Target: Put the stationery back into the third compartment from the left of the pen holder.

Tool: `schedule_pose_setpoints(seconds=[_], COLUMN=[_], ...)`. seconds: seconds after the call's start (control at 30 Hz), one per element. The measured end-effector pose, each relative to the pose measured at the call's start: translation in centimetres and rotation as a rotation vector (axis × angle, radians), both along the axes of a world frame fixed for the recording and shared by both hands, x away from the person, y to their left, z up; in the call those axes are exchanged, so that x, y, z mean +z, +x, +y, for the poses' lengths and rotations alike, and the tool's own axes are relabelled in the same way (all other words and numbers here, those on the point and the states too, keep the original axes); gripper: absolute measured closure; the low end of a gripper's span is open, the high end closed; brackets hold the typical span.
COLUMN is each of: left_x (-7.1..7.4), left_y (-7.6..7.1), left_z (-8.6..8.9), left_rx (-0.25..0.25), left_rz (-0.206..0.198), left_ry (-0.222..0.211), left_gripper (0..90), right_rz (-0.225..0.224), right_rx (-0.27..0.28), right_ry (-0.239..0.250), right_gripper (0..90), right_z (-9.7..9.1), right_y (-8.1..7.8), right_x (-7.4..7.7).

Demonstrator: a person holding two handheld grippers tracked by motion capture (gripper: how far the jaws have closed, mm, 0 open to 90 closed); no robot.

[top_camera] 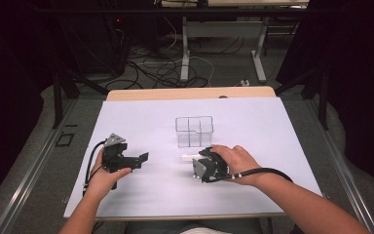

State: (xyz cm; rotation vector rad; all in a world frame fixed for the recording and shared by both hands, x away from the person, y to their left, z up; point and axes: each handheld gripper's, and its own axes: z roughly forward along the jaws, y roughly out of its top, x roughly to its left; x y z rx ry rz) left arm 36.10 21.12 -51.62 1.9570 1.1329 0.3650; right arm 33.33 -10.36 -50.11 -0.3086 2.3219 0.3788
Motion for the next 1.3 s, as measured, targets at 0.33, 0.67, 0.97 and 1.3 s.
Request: schedule_pose_setpoints(seconds=[0.33,0.67,0.97,1.3], left_x=[1.2,2.6,3.7,3.7], left_y=[-0.5,-0.2,0.9,1.5], left_z=[-3.6,-6.1,-8.0,-10.1], left_rx=[-0.212,-0.396,-0.568,-0.693], left_rz=[-0.011,0.041,0.037,0.093], left_ry=[0.044,0.080,0.168,0.223], left_gripper=[7.5,22.8,31.4,38.3], right_rz=[-0.094,-0.144,-0.165,-0.183], right_rx=[0.121,0.179,0.223,0.259], right_ry=[-0.105,-0.156,-0.202,-0.210], right_gripper=[67.1,67.0,67.0,67.0], right_z=[0.4,0.7,1.2,1.8], right_y=[-1.2,-1.7,-2.1,-2.2], right_x=[0.1,0.4,0.2,0.3])
